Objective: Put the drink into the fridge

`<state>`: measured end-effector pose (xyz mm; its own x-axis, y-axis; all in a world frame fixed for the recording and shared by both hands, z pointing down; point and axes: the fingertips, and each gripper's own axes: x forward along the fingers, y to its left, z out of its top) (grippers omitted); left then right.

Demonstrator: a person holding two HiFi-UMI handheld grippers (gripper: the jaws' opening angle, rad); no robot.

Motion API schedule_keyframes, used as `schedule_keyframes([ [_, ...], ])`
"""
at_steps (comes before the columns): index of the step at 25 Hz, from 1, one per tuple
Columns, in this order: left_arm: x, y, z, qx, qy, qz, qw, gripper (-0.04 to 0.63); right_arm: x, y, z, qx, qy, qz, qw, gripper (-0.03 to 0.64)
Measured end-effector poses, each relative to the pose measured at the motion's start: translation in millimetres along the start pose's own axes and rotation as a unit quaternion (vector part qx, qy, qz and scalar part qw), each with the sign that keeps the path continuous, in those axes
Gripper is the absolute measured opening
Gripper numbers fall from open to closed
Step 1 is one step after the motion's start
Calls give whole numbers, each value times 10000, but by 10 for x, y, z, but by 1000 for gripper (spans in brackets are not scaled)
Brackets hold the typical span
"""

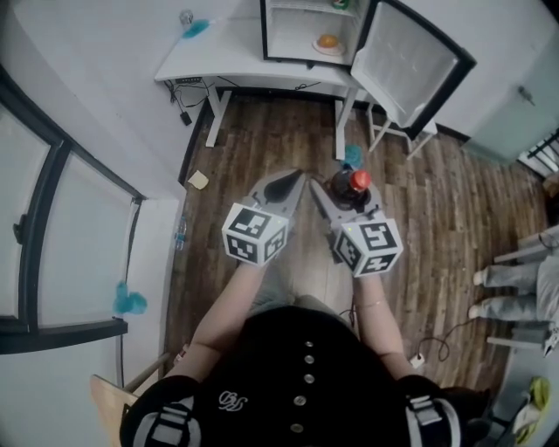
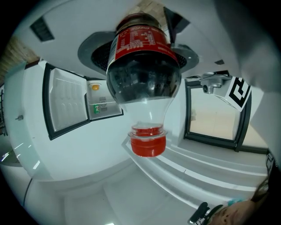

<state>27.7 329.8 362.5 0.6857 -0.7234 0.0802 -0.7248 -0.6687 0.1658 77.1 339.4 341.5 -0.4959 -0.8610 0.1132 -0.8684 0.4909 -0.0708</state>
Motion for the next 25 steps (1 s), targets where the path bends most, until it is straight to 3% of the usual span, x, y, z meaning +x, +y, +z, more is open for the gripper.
schedule_keyframes([
  [11, 380, 559, -79, -130, 150, 257, 9995, 6, 588, -254, -68, -18, 112, 40, 9999, 324],
  [25, 1349, 1700, 281, -72, 249, -62, 9996, 6, 2010, -794, 211, 41, 103, -388, 9992, 324],
])
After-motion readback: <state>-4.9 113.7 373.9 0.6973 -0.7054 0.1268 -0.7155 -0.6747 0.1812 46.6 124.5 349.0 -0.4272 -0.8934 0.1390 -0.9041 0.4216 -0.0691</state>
